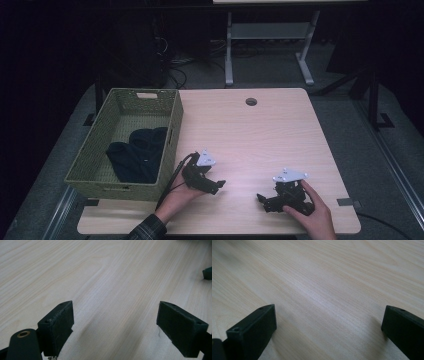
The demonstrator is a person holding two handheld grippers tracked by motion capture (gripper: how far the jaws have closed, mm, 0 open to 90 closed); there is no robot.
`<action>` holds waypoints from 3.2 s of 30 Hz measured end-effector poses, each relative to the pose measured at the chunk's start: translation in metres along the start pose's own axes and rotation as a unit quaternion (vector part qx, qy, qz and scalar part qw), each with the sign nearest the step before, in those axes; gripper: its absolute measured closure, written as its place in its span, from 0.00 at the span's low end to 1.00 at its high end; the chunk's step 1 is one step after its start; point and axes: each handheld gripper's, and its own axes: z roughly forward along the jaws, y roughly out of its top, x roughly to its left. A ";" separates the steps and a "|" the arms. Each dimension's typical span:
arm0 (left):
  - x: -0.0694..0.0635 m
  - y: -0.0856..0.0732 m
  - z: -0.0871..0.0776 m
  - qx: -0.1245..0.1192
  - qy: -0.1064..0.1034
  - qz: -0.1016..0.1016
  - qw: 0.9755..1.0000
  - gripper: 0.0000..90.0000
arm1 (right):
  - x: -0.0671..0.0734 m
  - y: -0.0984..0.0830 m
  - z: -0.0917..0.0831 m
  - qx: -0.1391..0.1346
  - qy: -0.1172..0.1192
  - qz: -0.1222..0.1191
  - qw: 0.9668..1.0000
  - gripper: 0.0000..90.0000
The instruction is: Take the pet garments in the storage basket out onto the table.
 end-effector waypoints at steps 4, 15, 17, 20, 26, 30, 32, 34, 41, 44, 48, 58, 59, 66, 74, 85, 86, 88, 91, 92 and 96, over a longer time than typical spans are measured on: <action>0.000 0.003 -0.002 0.000 0.001 0.000 1.000 0.15 | 0.000 0.000 0.000 0.000 0.000 0.000 1.000 0.00; 0.002 0.013 -0.011 0.000 0.001 -0.004 1.000 0.16 | 0.000 0.000 0.000 0.000 0.000 0.000 1.000 0.00; 0.002 0.015 -0.012 0.000 0.000 -0.003 1.000 0.16 | 0.000 0.000 0.000 0.000 0.000 0.000 1.000 0.00; 0.002 0.018 -0.014 0.001 0.000 -0.005 1.000 0.16 | 0.000 0.000 0.000 0.000 0.000 0.001 1.000 0.00; 0.003 0.023 -0.018 0.003 0.001 -0.007 1.000 0.16 | 0.000 0.000 0.000 0.000 0.000 0.001 1.000 0.00; 0.005 0.027 -0.021 0.002 -0.001 -0.011 1.000 0.16 | 0.000 0.000 0.000 0.000 0.000 0.001 1.000 0.00; 0.005 0.031 -0.025 0.002 0.000 -0.011 1.000 0.16 | 0.000 0.000 0.000 0.000 0.000 0.000 1.000 0.00; 0.006 0.033 -0.026 0.001 0.000 -0.010 1.000 0.16 | 0.000 0.000 0.000 0.000 0.001 0.000 1.000 0.00; 0.009 0.046 -0.036 0.002 -0.003 -0.009 1.000 0.16 | 0.000 0.000 0.000 0.000 0.001 0.000 1.000 0.00; 0.014 0.049 -0.041 -0.002 -0.004 -0.014 1.000 0.16 | 0.000 0.000 0.000 0.000 0.001 0.000 1.000 0.00; 0.019 0.052 -0.047 -0.002 -0.006 -0.015 1.000 0.16 | 0.000 0.000 0.000 0.000 0.001 0.000 1.000 0.00; 0.030 0.060 -0.060 -0.008 -0.010 -0.025 1.000 0.16 | 0.000 0.000 0.000 0.000 0.001 0.000 1.000 0.00; 0.031 0.061 -0.062 -0.006 -0.011 -0.025 1.000 0.16 | 0.000 0.000 0.000 -0.001 0.000 0.000 1.000 0.00; 0.037 0.065 -0.070 -0.009 -0.010 -0.025 1.000 0.16 | 0.000 0.000 0.000 0.000 0.001 0.000 1.000 0.00; 0.048 0.066 -0.079 -0.011 -0.002 -0.030 0.999 0.16 | 0.000 0.000 0.000 0.000 0.001 0.000 1.000 0.00; 0.061 0.063 -0.095 -0.013 0.006 -0.036 0.999 0.16 | 0.000 0.000 0.000 -0.001 0.001 0.000 1.000 0.00; 0.064 0.061 -0.097 -0.014 0.007 -0.039 0.999 0.16 | 0.000 0.000 0.000 -0.001 0.001 0.000 1.000 0.00; 0.065 0.061 -0.098 -0.012 0.007 -0.038 0.999 0.16 | 0.000 0.000 0.000 -0.001 0.001 0.000 1.000 0.00; 0.069 0.058 -0.102 -0.013 0.010 -0.044 0.999 0.16 | 0.000 0.000 0.000 -0.001 0.001 0.000 1.000 0.00; 0.071 0.057 -0.103 -0.013 0.012 -0.043 0.999 0.16 | 0.000 0.000 0.000 -0.001 0.001 0.000 1.000 0.00; 0.075 0.055 -0.108 -0.014 0.014 -0.048 0.999 0.16 | 0.000 0.000 0.000 -0.001 0.001 0.000 1.000 0.00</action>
